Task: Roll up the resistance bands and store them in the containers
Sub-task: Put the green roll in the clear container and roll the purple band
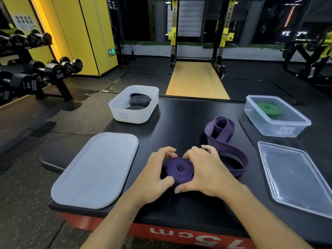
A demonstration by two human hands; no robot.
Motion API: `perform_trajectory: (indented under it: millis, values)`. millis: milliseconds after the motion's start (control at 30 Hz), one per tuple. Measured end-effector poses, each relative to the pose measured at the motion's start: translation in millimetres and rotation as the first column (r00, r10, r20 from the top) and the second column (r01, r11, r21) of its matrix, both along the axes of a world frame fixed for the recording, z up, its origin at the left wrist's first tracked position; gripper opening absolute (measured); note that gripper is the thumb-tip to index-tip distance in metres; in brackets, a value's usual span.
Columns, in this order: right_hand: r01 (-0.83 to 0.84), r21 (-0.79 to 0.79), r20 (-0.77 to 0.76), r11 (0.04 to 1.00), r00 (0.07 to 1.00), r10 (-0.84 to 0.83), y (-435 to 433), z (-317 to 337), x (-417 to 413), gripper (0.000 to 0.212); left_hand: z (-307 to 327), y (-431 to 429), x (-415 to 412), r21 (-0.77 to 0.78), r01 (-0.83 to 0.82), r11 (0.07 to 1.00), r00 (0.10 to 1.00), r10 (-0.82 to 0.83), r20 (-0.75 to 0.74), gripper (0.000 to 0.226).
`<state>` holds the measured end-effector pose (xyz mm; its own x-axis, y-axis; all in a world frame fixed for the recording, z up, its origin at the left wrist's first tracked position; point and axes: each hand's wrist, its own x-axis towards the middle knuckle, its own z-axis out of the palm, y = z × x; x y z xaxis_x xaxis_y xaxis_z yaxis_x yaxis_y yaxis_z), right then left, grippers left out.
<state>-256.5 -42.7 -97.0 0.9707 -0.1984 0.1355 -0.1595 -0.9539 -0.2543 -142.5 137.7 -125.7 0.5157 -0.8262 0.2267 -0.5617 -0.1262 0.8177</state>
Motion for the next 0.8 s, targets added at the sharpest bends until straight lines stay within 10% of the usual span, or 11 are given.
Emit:
perform_trajectory:
  millis: [300, 667, 800]
  values:
    - [0.030, -0.090, 0.069, 0.995, 0.997, -0.024, 9.6, -4.7, 6.5, 0.086, -7.4, -3.8, 11.5, -0.132, -0.076, 0.988, 0.996, 0.069, -0.060, 0.037]
    - [-0.119, -0.019, -0.093, 0.993, 0.989, 0.117, -52.2, -2.9, -26.1, 0.015, -5.1, -4.8, 14.9, -0.046, -0.022, 0.999, 0.997, 0.019, -0.071, 0.037]
    - [-0.109, -0.020, -0.042, 0.994, 0.993, 0.108, -41.8, -2.5, -13.5, 0.032, -3.4, -2.3, 14.0, -0.041, 0.002, 0.999, 0.999, -0.003, -0.036, 0.033]
